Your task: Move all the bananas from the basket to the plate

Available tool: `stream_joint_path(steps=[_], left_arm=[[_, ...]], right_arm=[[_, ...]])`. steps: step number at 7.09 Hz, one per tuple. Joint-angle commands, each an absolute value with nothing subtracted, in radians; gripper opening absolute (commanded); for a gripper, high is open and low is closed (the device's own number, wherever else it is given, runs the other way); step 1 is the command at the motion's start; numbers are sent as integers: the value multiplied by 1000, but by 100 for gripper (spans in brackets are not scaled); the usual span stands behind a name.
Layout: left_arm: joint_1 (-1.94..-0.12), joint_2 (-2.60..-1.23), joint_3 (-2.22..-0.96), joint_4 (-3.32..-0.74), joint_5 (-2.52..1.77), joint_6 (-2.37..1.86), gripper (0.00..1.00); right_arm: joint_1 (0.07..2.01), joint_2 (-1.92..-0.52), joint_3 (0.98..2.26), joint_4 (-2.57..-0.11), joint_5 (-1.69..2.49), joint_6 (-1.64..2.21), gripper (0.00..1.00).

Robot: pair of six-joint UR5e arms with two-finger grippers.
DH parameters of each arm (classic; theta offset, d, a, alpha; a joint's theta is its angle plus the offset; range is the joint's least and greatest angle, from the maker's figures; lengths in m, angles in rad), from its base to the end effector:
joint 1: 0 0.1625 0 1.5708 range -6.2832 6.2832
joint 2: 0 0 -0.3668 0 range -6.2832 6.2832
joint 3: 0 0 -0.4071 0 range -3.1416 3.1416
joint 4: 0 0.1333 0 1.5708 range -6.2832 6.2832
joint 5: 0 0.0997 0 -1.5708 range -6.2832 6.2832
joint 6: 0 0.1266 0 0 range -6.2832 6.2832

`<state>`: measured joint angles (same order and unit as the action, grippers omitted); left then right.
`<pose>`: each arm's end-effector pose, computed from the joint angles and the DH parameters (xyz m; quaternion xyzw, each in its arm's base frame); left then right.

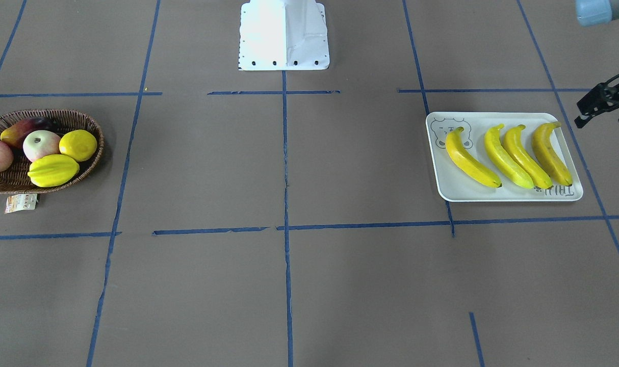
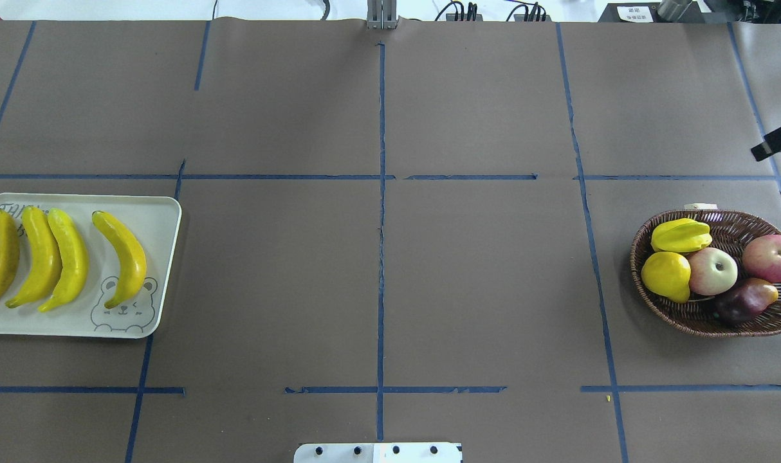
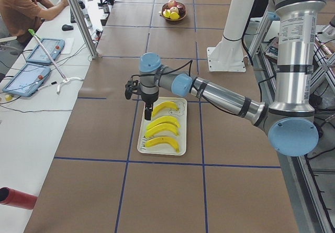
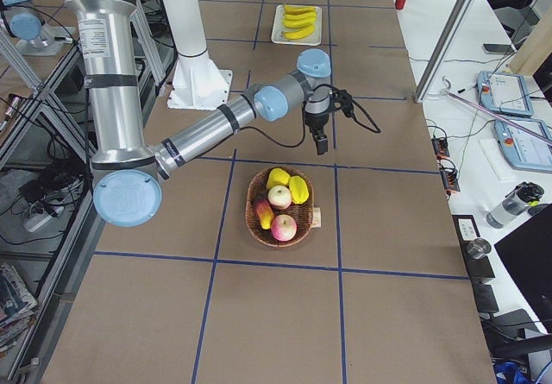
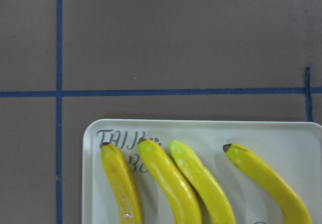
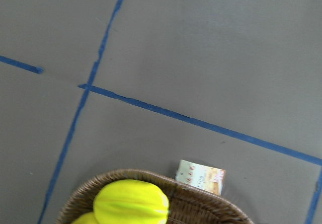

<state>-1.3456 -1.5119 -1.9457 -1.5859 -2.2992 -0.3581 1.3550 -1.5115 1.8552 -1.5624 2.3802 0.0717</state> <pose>0.0617 -0.4889 0.4591 0.0465 0.3808 -0.0026 0.9235 -0.0725 -0.5254 0.4391 0.1038 -0.4067 -0.1339 0.8977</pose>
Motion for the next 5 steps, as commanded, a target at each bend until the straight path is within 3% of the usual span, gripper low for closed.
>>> stream_joint_path(steps=[1,5], left_arm=[[-1506,-1454,-1843,-1586,-2426,-117,100],[-1568,-1379,-1750,-1601,-2424,-46,100]], right_arm=[[1494,-1555,1735,-1562,2416,-188,100],[1528,-1587,1683,-1560,2378,-186,100]])
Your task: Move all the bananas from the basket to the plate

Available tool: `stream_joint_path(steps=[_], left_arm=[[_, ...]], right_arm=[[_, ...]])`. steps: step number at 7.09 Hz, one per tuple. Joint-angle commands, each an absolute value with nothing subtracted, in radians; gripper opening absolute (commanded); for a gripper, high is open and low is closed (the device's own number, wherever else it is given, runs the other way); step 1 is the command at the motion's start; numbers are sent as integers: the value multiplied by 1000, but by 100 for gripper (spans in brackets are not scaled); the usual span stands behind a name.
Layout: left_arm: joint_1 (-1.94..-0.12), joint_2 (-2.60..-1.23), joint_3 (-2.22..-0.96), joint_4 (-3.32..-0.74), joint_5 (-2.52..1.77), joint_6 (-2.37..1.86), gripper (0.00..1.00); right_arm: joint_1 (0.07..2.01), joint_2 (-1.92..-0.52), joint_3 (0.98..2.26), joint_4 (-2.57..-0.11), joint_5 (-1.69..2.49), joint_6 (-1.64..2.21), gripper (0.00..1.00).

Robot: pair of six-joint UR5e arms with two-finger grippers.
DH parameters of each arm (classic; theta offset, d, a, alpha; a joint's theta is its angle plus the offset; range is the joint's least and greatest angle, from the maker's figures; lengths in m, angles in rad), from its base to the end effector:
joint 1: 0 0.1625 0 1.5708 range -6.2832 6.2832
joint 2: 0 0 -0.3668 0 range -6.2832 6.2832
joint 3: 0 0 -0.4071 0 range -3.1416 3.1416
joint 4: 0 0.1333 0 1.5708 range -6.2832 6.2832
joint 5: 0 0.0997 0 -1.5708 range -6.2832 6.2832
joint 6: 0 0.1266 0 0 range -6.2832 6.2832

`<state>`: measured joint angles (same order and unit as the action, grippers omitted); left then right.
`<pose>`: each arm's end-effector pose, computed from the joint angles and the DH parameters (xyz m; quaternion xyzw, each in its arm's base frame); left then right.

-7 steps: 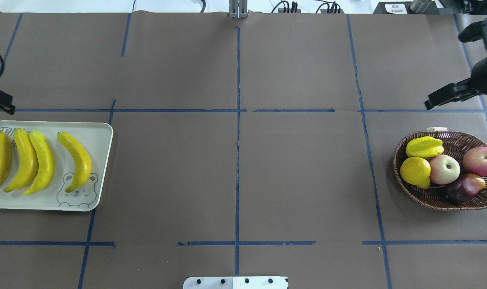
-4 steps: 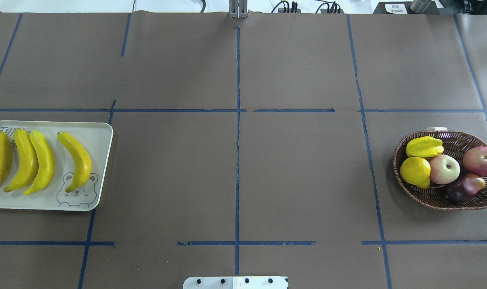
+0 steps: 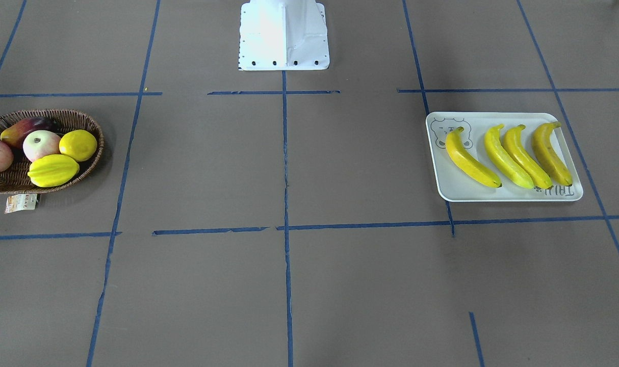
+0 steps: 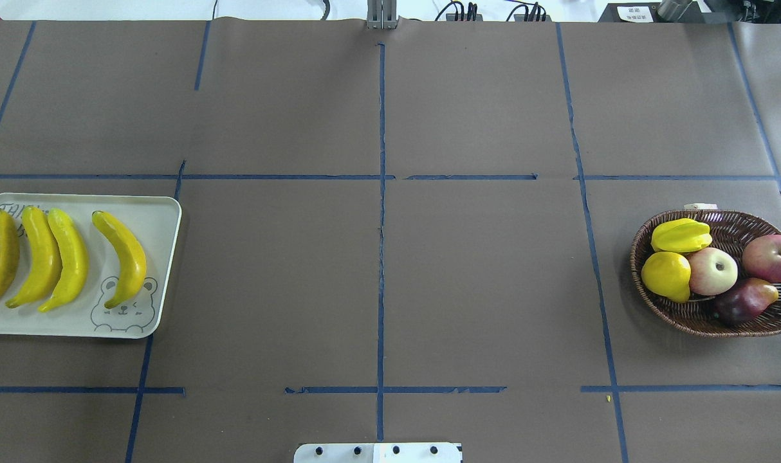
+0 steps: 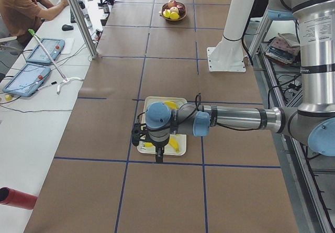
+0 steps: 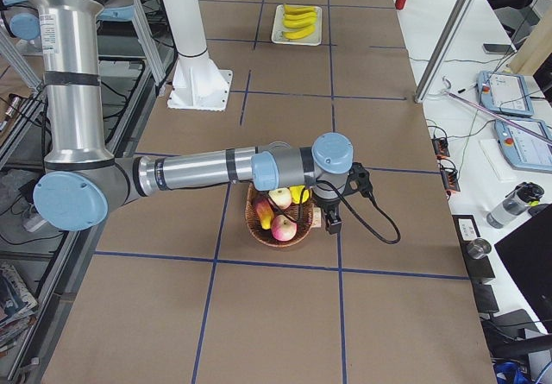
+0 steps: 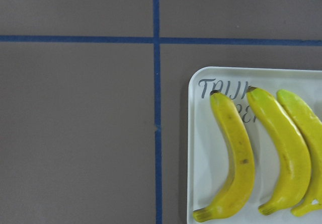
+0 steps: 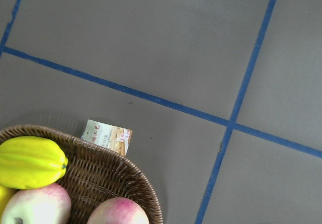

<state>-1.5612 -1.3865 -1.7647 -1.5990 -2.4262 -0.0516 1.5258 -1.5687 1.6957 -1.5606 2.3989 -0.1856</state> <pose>-0.0335 -0.4430 0.5984 0.0045 0.4150 -0.0113 0.9097 0.0168 -0.5163 0.5489 0.0908 -0.3960 -0.1325 0.9041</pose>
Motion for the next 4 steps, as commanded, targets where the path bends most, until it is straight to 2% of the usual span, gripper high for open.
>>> stream_joint_path(steps=[1,4], left_arm=[[-1568,-1379,-1752,-1601,-2425,-46,100],[-1568,-1384,-1752,-1600,-2425,-48,100]], right_arm=[[1528,-1588,1627,-1562,2388,-161,100],[1584,-1598,1540,-1560,2405,-162,100]])
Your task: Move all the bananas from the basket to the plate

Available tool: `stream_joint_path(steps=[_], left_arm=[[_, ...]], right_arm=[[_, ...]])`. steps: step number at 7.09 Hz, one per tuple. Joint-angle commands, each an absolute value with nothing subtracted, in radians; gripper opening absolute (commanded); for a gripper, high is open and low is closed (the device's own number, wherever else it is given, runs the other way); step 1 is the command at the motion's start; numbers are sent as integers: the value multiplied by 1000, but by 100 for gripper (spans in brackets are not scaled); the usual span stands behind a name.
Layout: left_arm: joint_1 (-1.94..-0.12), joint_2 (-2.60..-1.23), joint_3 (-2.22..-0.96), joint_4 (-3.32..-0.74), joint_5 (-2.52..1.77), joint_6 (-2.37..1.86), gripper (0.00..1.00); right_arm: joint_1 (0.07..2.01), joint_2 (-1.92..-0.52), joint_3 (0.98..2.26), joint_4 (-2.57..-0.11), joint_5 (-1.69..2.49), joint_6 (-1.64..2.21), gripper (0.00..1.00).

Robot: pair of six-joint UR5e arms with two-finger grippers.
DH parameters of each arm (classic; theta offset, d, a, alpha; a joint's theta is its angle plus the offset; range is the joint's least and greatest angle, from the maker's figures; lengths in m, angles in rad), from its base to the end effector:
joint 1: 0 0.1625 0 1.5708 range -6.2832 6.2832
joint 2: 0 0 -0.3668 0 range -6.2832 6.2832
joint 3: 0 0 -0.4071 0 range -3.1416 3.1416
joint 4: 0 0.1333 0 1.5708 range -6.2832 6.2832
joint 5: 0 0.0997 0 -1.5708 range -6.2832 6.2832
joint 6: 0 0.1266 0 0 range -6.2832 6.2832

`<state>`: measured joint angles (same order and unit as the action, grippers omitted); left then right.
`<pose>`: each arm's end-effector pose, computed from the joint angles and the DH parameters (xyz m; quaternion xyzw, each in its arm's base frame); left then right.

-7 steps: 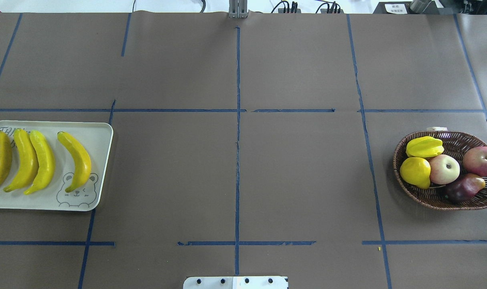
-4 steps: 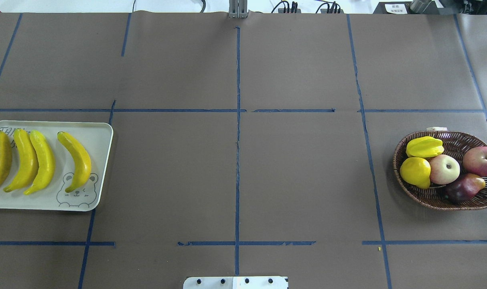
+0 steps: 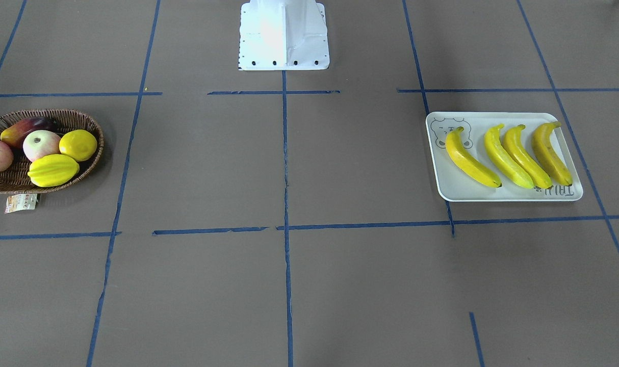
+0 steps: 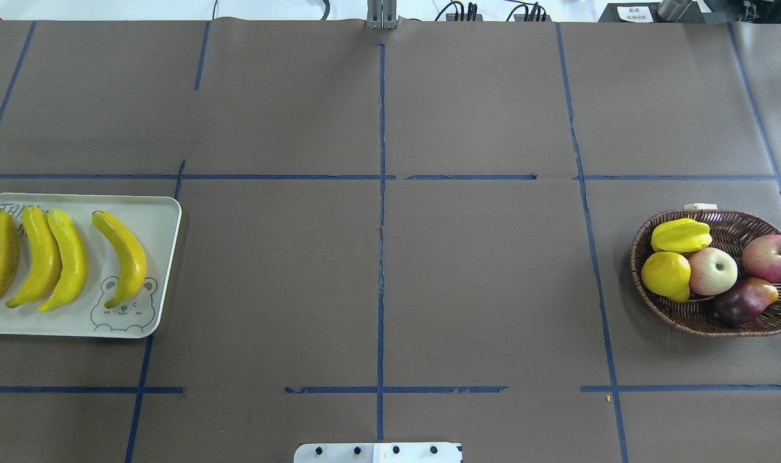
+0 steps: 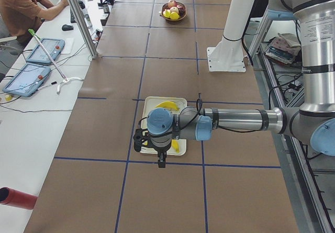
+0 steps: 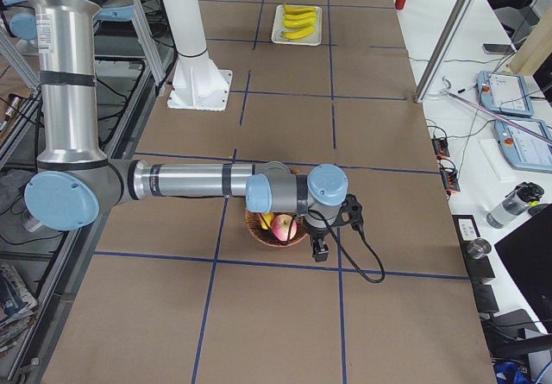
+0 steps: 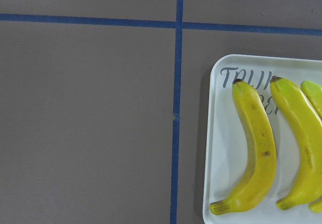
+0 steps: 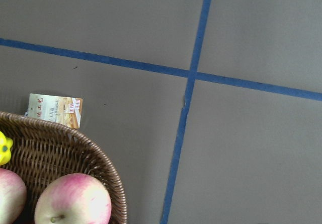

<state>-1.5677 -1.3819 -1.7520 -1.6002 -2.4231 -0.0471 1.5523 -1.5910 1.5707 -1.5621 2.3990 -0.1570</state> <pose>-0.0366 -0.4398 0.6071 -0.0005 0.4135 -0.0155 0.9104 0.0308 -0.4990 0.6242 0.0225 -0.4018 -0.0779 0.9121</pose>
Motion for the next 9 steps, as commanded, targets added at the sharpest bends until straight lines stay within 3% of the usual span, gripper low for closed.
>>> stream_joint_path(steps=[1,4,9], left_arm=[[-1568,-1384,-1752,-1600,-2424,-48,100],[-1568,-1385,-1750,-1600,-2425,-49,100],[-1566,-1396,-1744,-1600,-2425,-51,100]], right_arm=[[1621,-1592,1551,-1557,2408,-169,100],[1663,-1586,1675,-1726,2408,-155,100],[1663,-1598,1680,-1730,2410,-161,100]])
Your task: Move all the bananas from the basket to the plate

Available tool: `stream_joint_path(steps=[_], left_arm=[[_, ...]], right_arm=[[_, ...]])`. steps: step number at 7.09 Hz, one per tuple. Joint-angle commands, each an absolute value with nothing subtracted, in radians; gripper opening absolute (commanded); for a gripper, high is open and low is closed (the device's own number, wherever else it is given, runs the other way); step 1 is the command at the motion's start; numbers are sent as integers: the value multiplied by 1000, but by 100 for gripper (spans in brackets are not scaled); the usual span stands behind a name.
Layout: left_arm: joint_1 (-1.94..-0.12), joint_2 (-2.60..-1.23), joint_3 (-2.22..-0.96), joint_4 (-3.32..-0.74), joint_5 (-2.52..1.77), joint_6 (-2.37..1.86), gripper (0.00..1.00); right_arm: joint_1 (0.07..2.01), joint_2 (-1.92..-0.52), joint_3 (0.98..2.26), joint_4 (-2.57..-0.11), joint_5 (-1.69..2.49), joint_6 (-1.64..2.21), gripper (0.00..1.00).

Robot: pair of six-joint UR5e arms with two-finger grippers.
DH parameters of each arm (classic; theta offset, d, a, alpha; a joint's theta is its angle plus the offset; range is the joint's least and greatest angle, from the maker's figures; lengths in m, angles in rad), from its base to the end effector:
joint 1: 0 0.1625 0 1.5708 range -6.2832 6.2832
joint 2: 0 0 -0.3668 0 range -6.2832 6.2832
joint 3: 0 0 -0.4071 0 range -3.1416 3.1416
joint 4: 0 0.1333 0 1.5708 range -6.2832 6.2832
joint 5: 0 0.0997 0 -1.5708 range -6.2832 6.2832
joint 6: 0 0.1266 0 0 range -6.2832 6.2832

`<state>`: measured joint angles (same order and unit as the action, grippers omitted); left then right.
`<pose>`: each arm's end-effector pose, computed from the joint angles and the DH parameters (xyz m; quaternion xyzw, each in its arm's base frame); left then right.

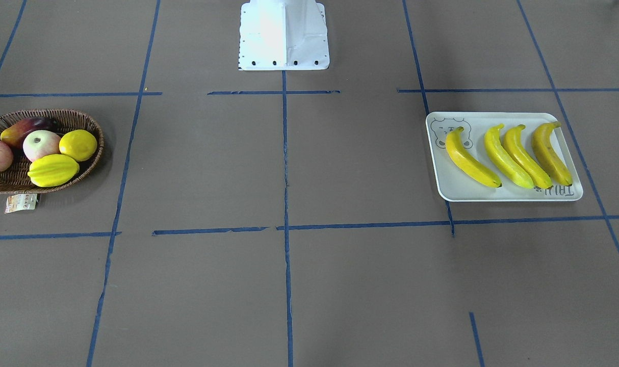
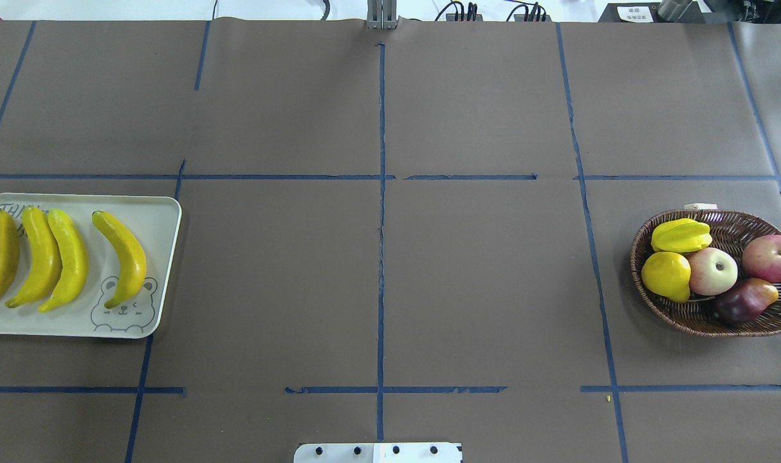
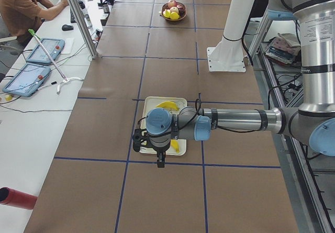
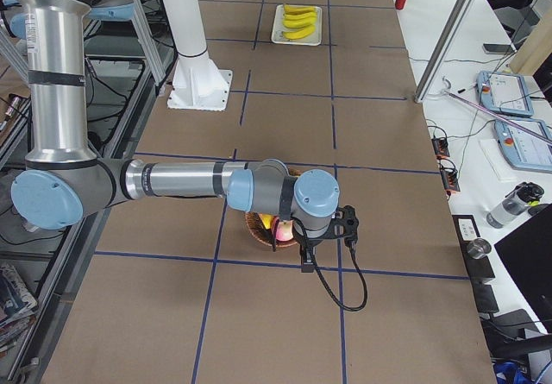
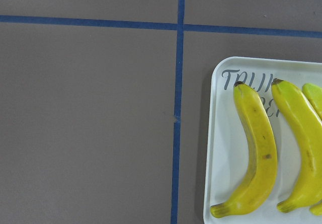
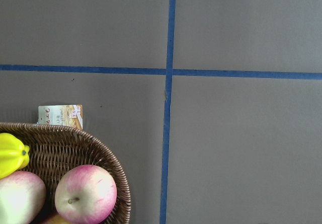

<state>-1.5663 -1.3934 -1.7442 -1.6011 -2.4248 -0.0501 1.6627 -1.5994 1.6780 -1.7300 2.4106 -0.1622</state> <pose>-0.0359 -0.4444 0.6057 0.0007 0.4143 -0.0153 0.9100 0.0837 -0.4823 0.5895 0.0151 -0.4087 -0.0156 0.9124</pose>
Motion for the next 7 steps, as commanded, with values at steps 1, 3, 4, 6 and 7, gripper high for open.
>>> stream_joint_path(steps=[1,3,4,6,7], left_arm=[[-1566,-1397,-1744,-1600,-2425,-52,100],[-1566,-1401,-1744,-1600,-2425,-52,100],[-1566,-1401,-1744,-1601,-2425,-54,100],[-1566,-1401,-1744,-1600,-2425,-55,100],[-1566,-1401,-1744,-1601,-2425,-55,100]], right_arm=[[1663,-1598,1683,-1730,2410,-160,100],[1663,-1598,1687,-1730,2410,-158,100],[1663,-1598,1687,-1730,2410,-158,100],[1663,-1598,1689,-1730,2410,-156,100],[1663,-1597,1698,-1730,2410,-155,100]])
